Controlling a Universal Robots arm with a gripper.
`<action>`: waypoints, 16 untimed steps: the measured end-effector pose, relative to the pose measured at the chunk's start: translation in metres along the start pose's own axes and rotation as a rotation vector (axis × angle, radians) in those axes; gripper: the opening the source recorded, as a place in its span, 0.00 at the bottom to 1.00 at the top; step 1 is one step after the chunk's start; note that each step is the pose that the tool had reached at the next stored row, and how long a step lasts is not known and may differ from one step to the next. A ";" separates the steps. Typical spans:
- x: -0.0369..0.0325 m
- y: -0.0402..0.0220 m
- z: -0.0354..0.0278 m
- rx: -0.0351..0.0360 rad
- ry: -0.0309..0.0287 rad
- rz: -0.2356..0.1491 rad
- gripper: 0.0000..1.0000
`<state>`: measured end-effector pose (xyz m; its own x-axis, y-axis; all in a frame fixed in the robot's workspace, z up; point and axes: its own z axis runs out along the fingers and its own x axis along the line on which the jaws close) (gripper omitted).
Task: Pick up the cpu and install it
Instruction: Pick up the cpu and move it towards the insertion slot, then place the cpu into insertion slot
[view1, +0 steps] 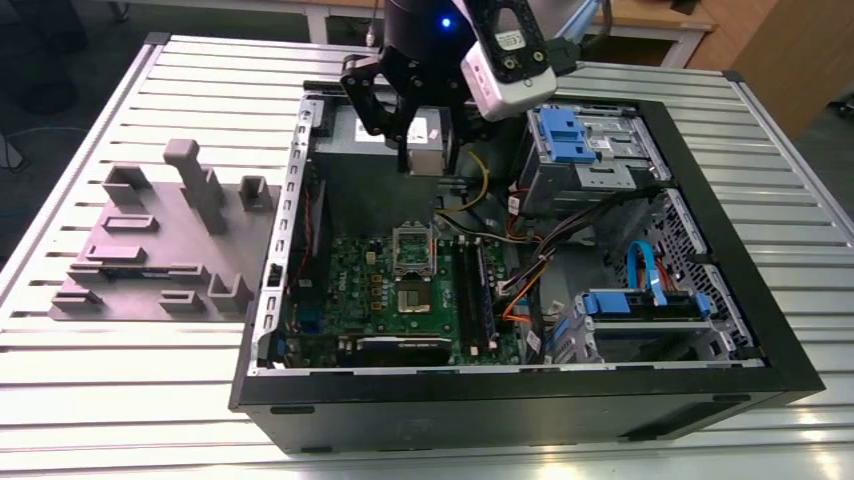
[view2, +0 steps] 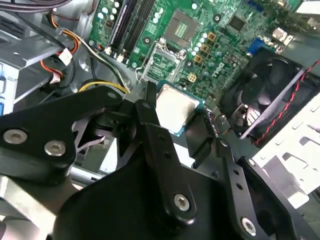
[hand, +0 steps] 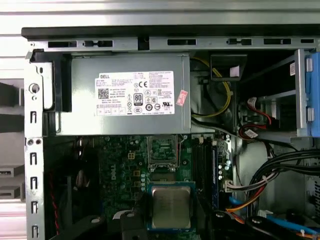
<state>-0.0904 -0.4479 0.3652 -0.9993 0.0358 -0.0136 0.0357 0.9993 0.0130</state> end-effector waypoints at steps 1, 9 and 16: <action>0.0000 0.0000 -0.0001 0.0002 0.0001 0.000 0.47; -0.0016 0.0001 0.0001 0.0038 0.0000 0.000 0.47; -0.0016 0.0001 0.0002 0.0046 -0.0001 0.000 0.47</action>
<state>-0.0888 -0.4478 0.3651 -0.9993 0.0358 -0.0137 0.0357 0.9993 0.0084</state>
